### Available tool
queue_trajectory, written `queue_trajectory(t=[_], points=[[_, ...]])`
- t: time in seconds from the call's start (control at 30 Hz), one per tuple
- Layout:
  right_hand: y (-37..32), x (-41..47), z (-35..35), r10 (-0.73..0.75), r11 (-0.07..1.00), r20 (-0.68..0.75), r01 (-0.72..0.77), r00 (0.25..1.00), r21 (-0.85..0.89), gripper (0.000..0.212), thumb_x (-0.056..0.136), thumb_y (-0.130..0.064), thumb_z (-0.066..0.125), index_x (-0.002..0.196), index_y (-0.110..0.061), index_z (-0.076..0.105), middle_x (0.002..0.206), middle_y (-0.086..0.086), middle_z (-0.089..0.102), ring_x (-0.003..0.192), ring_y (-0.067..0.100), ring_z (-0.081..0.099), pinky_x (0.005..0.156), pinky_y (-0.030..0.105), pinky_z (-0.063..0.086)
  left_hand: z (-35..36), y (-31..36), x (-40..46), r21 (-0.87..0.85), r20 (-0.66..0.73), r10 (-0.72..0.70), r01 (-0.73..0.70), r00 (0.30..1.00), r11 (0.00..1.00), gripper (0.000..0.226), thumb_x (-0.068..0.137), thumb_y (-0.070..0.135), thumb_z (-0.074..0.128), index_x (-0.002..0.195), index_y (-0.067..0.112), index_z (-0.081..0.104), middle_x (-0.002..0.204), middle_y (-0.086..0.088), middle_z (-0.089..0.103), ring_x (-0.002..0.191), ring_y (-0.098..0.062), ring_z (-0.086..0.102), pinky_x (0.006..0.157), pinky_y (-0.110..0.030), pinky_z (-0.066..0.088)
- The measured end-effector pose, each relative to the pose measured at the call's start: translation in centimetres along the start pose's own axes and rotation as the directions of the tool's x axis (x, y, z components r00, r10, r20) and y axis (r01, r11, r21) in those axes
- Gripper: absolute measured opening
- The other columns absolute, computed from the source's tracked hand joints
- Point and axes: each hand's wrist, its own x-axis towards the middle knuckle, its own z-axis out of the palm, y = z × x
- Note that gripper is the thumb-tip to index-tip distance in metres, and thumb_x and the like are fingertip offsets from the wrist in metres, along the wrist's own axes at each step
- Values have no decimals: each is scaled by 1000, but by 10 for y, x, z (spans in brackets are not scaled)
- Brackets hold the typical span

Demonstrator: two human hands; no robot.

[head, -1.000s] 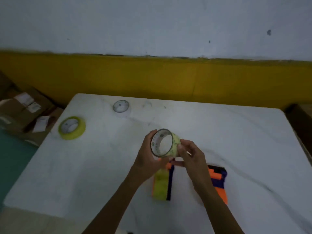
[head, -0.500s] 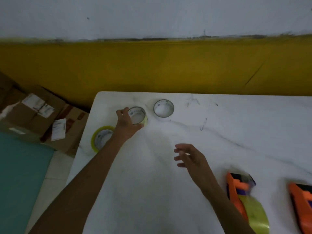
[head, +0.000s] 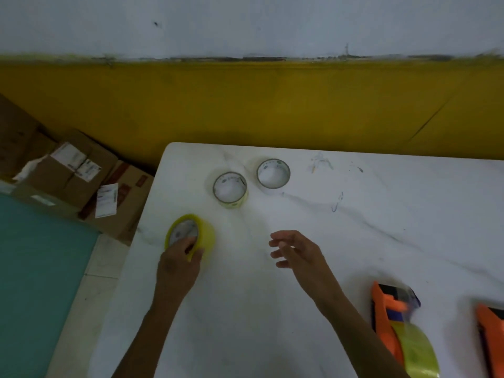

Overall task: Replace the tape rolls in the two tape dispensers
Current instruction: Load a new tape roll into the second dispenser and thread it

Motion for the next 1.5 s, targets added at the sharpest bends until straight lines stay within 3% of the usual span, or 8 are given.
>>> queue_trajectory(t=[0.17, 0.5, 0.63, 0.77, 0.9, 0.97, 1.17, 1.5], points=[[5, -49, -21, -89, 996, 111, 89, 990, 3, 32, 96, -16, 53, 126, -27, 55, 118, -7, 64, 104, 9, 65, 84, 22, 56, -35, 86, -74, -763, 269, -99, 275, 958, 585, 15, 88, 10, 58, 89, 17, 72, 83, -2, 78, 82, -20, 72, 75, -33, 60], [57, -187, -193, 41, 875, 100, -84, 994, 477, 47, 81, -27, 63, 126, -21, 55, 127, 11, 63, 102, 19, 70, 75, 28, 59, 57, 250, -260, -907, 322, 239, 226, 916, 356, 64, 54, 47, 84, 103, 8, 71, 104, -14, 75, 95, -30, 70, 79, -40, 60], [85, -250, -272, 72, 864, 44, -85, 996, 496, 45, 80, -29, 63, 123, -17, 62, 127, 13, 64, 105, 20, 68, 85, 29, 57, 115, 302, -318, -884, 399, 348, 254, 848, 393, 73, 48, 51, 86, 107, 11, 70, 105, -11, 75, 92, -29, 72, 69, -38, 63], [117, -293, -334, 40, 995, -146, -26, 988, 100, 46, 79, -46, 69, 117, -20, 65, 135, 9, 58, 103, 17, 70, 88, 24, 56, 166, 347, -364, -872, 454, 464, 271, 761, 408, 52, 66, 55, 73, 103, 19, 72, 104, -5, 76, 96, -17, 71, 77, -26, 60], [130, -316, -371, 27, 992, -367, 20, 930, 125, 28, 88, -39, 63, 99, -14, 70, 89, 11, 76, 75, 24, 76, 67, 29, 62, 213, 358, -377, -654, 406, 393, -38, 825, 755, 49, 79, 61, 53, 118, 31, 54, 124, 4, 52, 112, -7, 54, 94, -21, 43], [135, -317, -383, 33, 997, -432, 0, 901, 76, 27, 93, -36, 56, 96, -12, 67, 81, 11, 75, 61, 24, 75, 60, 36, 63, 234, 354, -376, -528, 419, 172, 85, 891, 845, 47, 86, 42, 58, 126, 20, 47, 120, -2, 46, 109, -15, 51, 89, -27, 42], [156, -294, -397, 29, 938, -469, -187, 883, -294, 44, 94, -53, 40, 61, -26, 48, 53, -4, 55, 47, 15, 58, 51, 28, 44, 256, 344, -387, -468, 445, 91, 145, 891, 872, 32, 93, 36, 50, 70, 14, 44, 64, -3, 35, 56, -12, 34, 48, -16, 29], [157, -256, -355, 83, 996, -502, -95, 861, 2, 48, 96, -46, 45, 69, -8, 58, 63, 3, 56, 57, 14, 51, 56, 34, 41, 260, 348, -378, -583, 484, 124, 213, 866, 784, 52, 96, 46, 36, 98, -1, 57, 86, -7, 56, 80, -19, 54, 76, -35, 44]])
